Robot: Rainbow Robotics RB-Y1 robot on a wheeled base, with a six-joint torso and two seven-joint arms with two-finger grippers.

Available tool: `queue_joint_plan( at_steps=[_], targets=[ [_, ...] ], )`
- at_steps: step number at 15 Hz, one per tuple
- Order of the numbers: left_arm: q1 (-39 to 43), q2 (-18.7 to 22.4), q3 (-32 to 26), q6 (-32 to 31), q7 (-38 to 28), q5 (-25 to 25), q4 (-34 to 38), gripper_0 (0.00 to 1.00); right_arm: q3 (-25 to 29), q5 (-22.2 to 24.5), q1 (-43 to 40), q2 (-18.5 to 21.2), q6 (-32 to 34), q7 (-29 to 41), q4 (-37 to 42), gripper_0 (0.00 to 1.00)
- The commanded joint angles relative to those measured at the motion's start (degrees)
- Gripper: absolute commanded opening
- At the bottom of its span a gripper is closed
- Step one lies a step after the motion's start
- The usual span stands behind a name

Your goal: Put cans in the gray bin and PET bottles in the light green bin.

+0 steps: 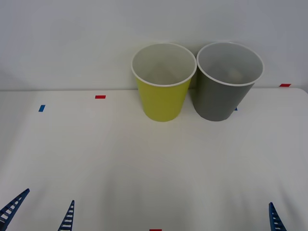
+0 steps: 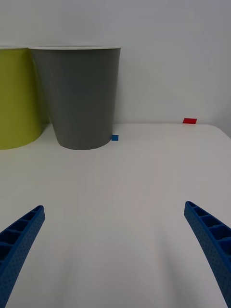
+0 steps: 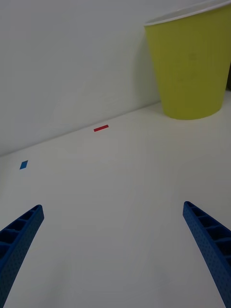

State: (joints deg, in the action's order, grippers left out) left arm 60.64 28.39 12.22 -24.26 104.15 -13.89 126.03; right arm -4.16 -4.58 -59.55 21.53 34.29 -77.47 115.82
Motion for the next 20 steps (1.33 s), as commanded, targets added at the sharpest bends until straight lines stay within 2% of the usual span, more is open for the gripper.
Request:
queue_joint_plan(
  at_steps=[1, 20],
  targets=[
    [0.0, 0.0, 0.0, 0.0, 0.0, 0.0, 0.0, 1.0, 0.0, 0.0, -0.5, 0.4, -0.1, 0.2, 0.3, 1.0],
    [0.0, 0.0, 0.0, 0.0, 0.0, 0.0, 0.0, 1.0, -0.2, -0.1, -0.7, 0.3, -0.1, 0.2, 0.3, 1.0]
  ],
)
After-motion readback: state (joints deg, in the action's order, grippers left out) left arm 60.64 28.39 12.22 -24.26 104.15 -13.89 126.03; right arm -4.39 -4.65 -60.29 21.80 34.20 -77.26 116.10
